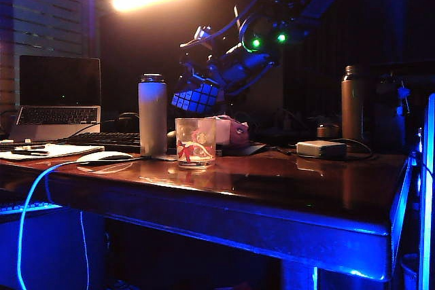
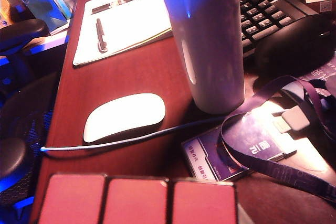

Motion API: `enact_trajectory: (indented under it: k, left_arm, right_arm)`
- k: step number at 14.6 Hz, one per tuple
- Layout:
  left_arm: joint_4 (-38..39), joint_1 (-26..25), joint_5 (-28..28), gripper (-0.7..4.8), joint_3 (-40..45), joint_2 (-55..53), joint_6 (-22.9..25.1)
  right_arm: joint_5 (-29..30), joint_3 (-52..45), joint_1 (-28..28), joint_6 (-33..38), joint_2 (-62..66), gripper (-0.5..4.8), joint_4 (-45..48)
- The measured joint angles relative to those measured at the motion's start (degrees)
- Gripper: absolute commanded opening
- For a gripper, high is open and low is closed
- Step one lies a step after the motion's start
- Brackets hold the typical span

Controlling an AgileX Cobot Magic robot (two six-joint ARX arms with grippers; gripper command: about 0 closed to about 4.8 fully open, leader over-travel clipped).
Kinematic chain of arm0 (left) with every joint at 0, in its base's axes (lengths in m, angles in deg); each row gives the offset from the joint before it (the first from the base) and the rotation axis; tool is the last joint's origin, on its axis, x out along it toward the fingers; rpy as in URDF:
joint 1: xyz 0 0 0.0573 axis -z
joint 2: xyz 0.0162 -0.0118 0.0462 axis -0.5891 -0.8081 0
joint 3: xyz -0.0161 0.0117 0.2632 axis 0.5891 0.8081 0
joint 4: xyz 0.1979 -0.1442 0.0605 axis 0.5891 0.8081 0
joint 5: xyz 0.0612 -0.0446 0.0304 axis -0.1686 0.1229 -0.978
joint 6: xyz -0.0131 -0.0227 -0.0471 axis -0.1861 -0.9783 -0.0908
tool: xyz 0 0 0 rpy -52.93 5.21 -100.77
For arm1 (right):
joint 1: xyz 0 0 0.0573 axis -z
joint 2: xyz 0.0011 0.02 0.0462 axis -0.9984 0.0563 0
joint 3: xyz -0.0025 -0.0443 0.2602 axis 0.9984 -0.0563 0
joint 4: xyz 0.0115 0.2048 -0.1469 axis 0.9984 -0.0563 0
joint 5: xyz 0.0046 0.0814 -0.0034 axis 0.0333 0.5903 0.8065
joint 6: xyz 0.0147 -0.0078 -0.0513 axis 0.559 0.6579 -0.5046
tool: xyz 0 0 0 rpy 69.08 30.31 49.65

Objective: Stack the Rubik's Cube on top of the glass cup.

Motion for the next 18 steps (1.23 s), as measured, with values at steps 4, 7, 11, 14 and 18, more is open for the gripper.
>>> enact_trajectory:
  k: [4, 7, 11, 14, 18]
  left_arm:
    - [0.9, 0.0, 0.0, -0.04, 0.0, 0.0, 0.0]
    - [1.0, 0.0, 0.0, -0.04, 0.0, 0.0, 0.0]
    - [1.3, 0.0, 0.0, -0.04, 0.0, 0.0, 0.0]
    - [1.3, 0.0, 0.0, -0.04, 0.0, 0.0, 0.0]
    - [1.4, 0.0, 0.0, -0.04, 0.0, 0.2, 0.0]
  right_arm:
    - [0.0, 0.0, 0.0, 0.2, 1.6, 2.81, 1.1]
    - [0.0, 0.2, 0.0, 0.0, 1.8, 4.79, 1.3]
    - [0.0, 0.2, 0.0, 0.0, 2.0, 4.79, 1.5]
    - [0.0, 0.2, 0.0, 0.0, 1.2, 4.79, 1.5]
    - [0.0, 0.2, 0.3, 0.0, -4.0, 4.79, 4.4]
